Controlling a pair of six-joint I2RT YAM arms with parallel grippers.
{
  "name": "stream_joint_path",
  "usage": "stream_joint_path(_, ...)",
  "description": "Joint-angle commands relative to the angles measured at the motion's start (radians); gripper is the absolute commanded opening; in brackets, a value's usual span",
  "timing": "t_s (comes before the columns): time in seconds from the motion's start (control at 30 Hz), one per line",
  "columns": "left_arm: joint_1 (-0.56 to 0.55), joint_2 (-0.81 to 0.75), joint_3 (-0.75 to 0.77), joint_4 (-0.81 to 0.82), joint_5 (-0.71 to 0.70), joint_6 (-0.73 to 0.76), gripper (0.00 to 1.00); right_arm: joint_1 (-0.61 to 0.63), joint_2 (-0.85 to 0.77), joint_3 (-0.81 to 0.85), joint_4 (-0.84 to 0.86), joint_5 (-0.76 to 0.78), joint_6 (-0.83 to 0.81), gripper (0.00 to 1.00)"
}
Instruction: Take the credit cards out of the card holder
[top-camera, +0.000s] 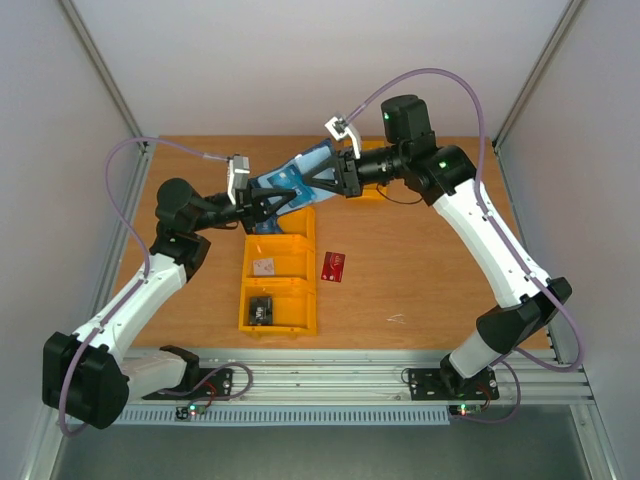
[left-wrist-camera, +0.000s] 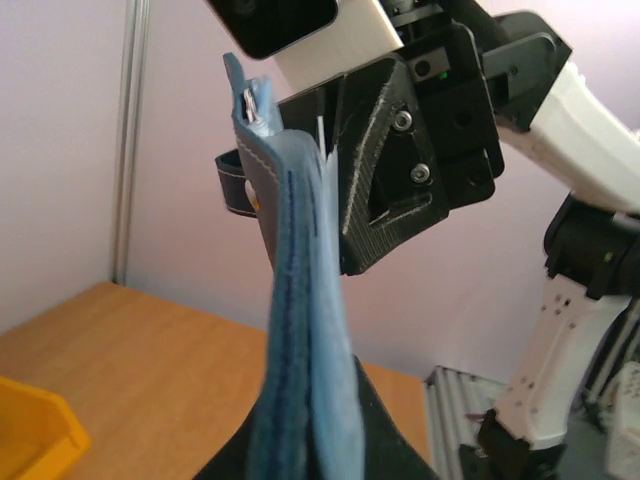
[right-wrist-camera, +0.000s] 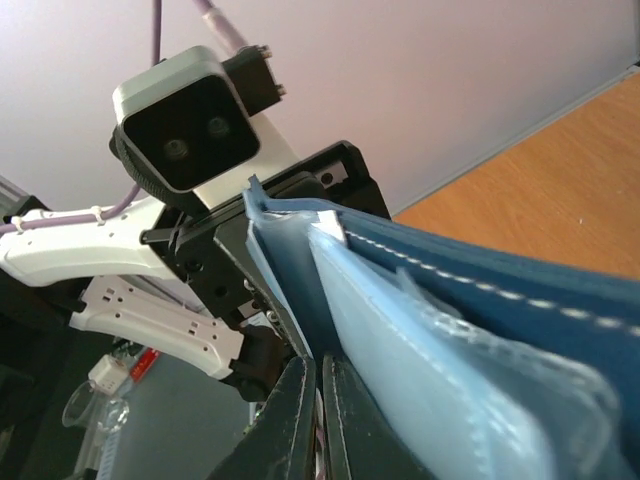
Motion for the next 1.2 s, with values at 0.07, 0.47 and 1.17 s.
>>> stream_joint_path(0.07, -0.005, -0.015, -0.002, 0.047, -0.054, 0.018, 0.0, 0.007, 0.002, -0.017, 0.01, -0.04, 0.013, 0.02)
stream_joint_path(0.47, -0.006, -0.022, -0.007, 0.071, -0.047, 0.003, 0.0, 0.007, -0.002, -0.107, -0.021, 0.014, -0.027, 0.19)
stream_joint_path(1.17, -0.005, -0.02, 0.005, 0.076, -0.016, -0.028, 0.0, 0.046, -0.039, -0.146, -0.007, 0.007, -0.108, 0.16)
